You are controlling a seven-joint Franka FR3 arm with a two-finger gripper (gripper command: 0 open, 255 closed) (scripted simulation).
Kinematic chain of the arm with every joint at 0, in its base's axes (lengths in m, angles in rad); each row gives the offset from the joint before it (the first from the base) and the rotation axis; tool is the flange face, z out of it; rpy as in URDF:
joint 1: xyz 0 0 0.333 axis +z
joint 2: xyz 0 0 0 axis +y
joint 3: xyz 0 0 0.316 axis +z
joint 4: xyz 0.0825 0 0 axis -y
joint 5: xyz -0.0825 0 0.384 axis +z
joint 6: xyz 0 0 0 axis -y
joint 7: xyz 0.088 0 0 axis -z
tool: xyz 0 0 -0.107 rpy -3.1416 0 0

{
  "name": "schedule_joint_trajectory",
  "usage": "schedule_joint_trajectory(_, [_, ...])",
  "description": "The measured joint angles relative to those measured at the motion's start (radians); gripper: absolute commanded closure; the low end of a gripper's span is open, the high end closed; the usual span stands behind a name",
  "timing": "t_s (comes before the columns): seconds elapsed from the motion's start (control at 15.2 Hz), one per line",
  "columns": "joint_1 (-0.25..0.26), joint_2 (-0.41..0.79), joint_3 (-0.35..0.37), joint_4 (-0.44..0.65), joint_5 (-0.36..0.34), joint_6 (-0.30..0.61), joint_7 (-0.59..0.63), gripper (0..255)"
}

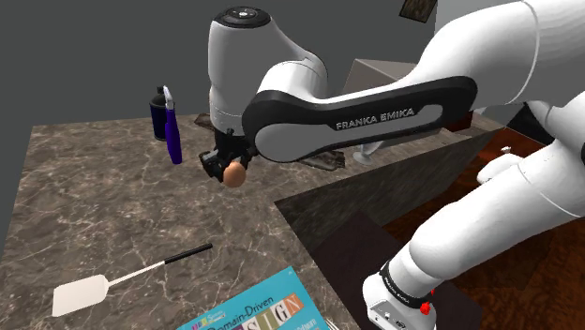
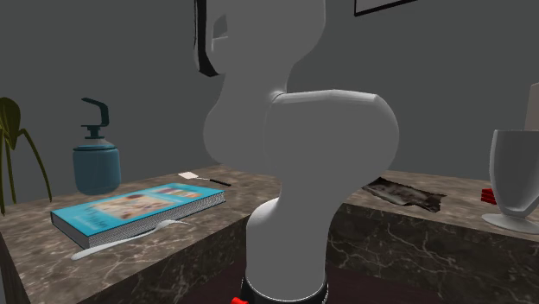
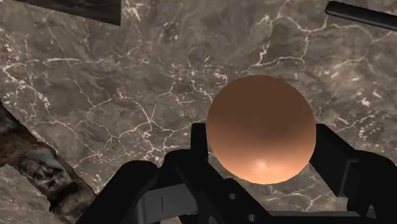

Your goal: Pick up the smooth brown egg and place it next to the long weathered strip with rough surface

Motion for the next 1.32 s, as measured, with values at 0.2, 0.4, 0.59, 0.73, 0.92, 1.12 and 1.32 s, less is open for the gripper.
schedule_joint_trajectory(0.2, [-0.041, 0.125, 0.009, 0.100, -0.097, -0.009, 0.018, 255])
schedule_joint_trajectory(0.4, [-0.057, 0.242, 0.005, 0.208, -0.184, -0.036, 0.028, 255])
schedule_joint_trajectory(0.59, [-0.044, 0.378, -0.009, 0.335, -0.282, -0.073, 0.048, 255])
schedule_joint_trajectory(0.73, [-0.026, 0.452, -0.023, 0.419, -0.329, -0.103, 0.049, 255])
schedule_joint_trajectory(0.92, [0.010, 0.578, -0.056, 0.573, -0.399, -0.155, 0.032, 255])
schedule_joint_trajectory(1.12, [0.049, 0.689, -0.088, 0.721, -0.448, -0.199, 0.003, 255])
schedule_joint_trajectory(1.32, [0.112, 0.822, -0.125, 0.934, -0.494, -0.275, -0.044, 255])
